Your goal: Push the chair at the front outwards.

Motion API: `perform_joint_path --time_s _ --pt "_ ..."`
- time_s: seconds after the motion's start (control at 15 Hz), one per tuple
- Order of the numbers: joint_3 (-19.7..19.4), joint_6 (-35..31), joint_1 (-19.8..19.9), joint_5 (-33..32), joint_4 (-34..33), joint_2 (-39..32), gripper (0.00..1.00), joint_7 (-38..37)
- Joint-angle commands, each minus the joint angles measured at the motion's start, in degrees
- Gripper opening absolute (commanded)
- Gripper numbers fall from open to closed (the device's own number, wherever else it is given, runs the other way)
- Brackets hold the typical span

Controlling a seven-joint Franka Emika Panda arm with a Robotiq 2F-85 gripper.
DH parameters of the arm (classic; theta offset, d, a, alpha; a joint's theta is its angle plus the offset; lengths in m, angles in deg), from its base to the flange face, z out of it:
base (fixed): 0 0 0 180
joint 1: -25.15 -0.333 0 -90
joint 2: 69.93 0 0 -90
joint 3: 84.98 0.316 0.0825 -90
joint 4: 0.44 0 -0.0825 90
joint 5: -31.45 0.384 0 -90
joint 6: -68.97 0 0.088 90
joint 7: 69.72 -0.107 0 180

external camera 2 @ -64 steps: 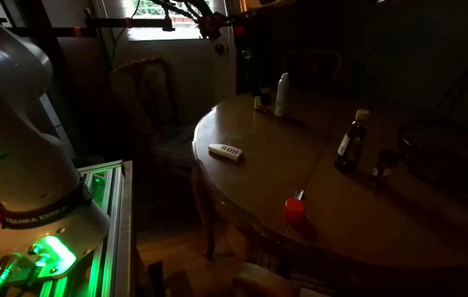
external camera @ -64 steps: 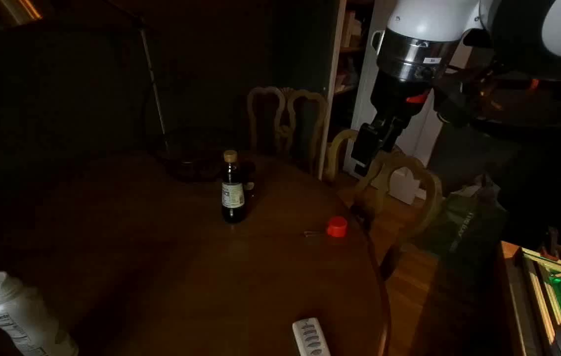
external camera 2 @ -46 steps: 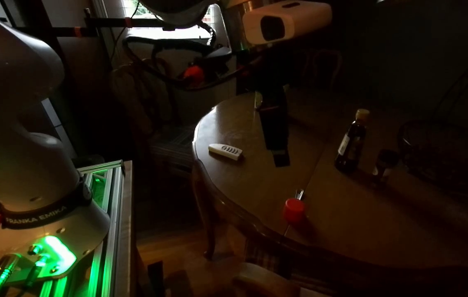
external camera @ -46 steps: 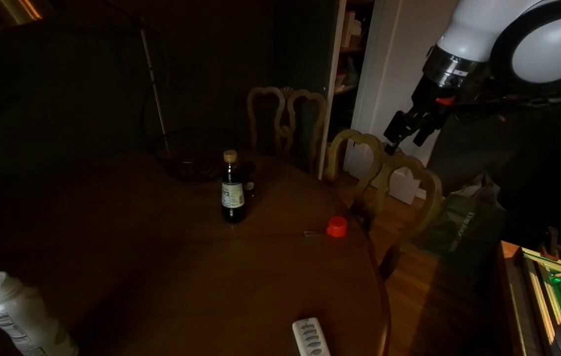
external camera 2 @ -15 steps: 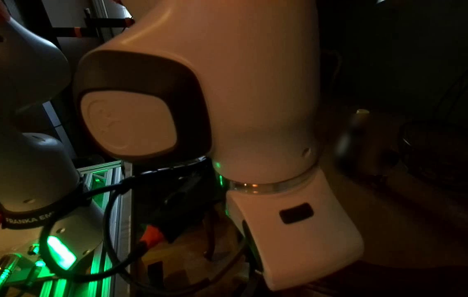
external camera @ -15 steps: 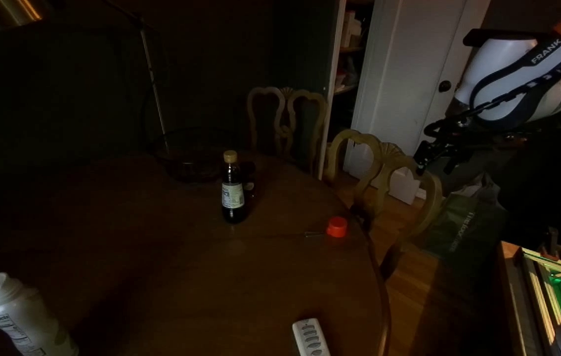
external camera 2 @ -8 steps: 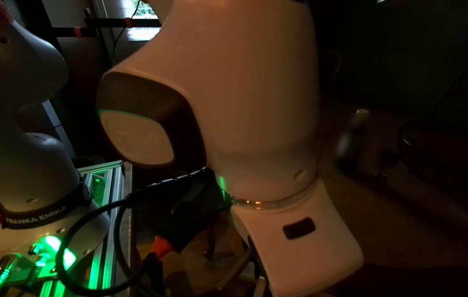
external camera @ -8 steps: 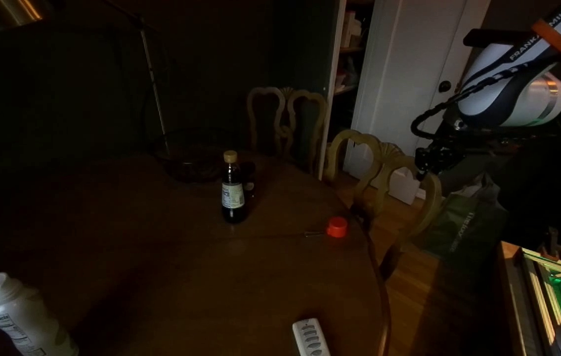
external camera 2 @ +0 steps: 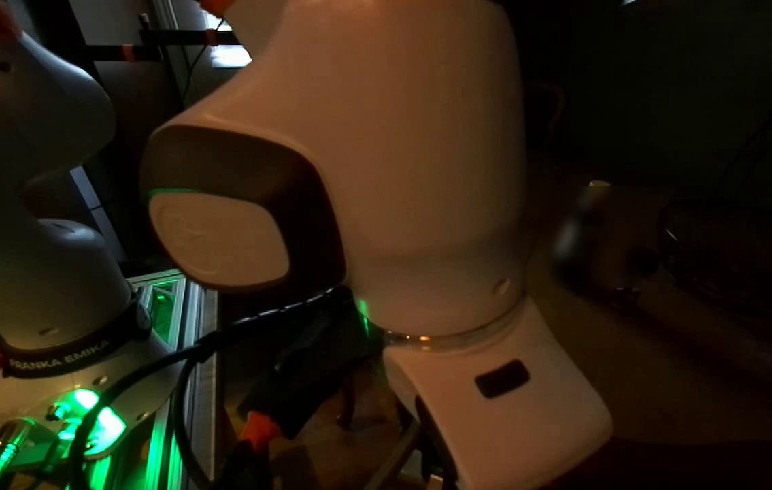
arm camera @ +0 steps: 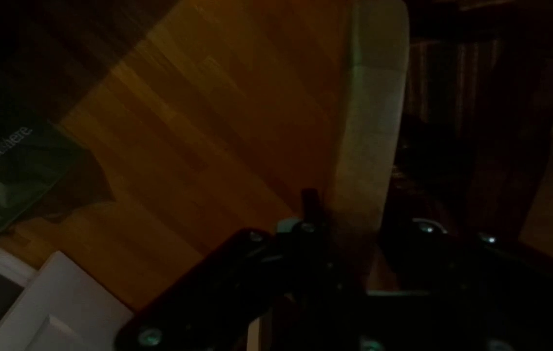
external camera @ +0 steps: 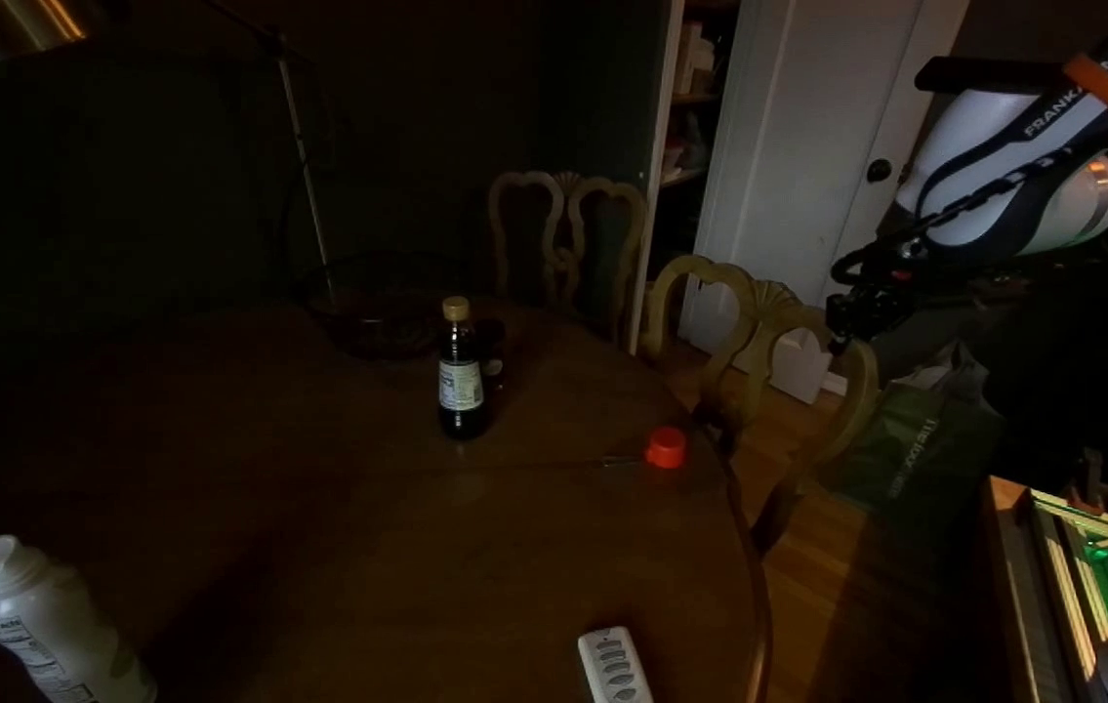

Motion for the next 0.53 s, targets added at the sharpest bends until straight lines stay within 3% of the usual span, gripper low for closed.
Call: perform_joint_path --time_s 0.0,0.2,0.47 --pt "4.6 -3.7 13.9 -14.3 -3.9 -7.3 0.08 -3.6" --pt "7.7 -1.9 21.4 -21.9 -4.2 -3.0 0.08 -6.0" --pt "8.9 -1.7 25.5 -30.8 -3.6 0.2 0.08 -12.4"
